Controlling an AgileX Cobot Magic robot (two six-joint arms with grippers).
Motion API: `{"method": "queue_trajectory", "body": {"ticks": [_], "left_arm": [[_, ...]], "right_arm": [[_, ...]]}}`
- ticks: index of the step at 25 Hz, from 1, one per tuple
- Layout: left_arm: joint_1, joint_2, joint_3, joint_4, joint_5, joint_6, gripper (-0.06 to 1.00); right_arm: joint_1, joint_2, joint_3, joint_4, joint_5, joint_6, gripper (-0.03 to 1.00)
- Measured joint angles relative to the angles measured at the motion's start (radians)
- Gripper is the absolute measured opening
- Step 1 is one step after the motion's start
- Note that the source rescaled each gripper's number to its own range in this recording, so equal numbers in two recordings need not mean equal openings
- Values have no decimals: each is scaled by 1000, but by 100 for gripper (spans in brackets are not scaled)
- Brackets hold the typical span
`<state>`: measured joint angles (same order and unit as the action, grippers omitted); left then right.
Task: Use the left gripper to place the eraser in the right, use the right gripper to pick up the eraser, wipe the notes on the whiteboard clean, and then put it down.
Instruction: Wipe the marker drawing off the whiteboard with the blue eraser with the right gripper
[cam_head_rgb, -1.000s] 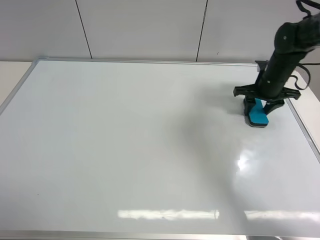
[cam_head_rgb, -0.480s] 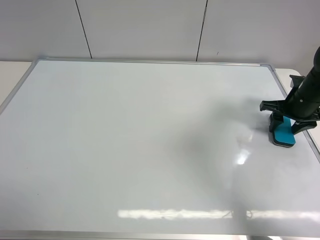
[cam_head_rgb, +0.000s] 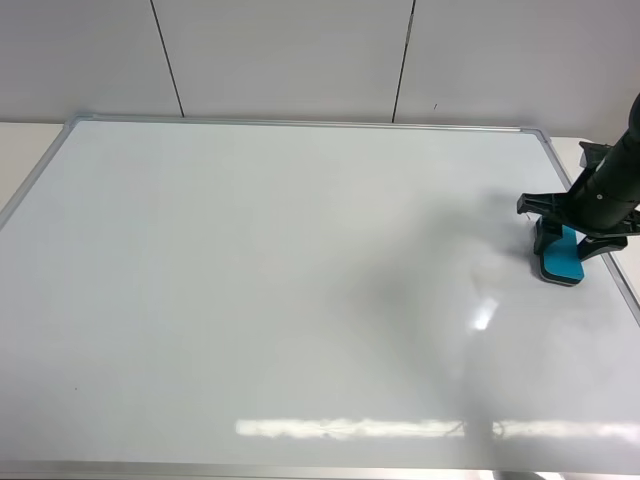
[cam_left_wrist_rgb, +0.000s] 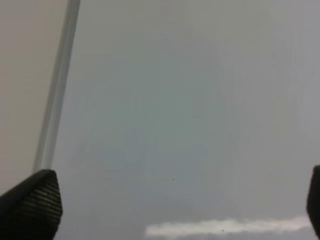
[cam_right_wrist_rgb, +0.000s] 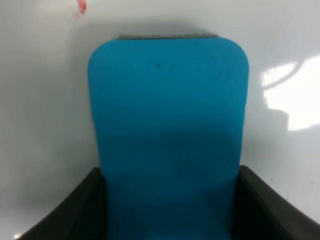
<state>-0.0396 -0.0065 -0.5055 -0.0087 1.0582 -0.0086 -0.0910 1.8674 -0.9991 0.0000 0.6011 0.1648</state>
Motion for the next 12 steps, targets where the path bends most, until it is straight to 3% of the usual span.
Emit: {"method": "queue_trajectory", "body": {"ticks": [8,12], "left_arm": [[0,0,0,1,-2,0,100],[0,0,0,1,-3,0,100]], "right_arm": [[35,89,-130,0,28,-1,1],[76,180,-291,-13,61,-4,1]]}}
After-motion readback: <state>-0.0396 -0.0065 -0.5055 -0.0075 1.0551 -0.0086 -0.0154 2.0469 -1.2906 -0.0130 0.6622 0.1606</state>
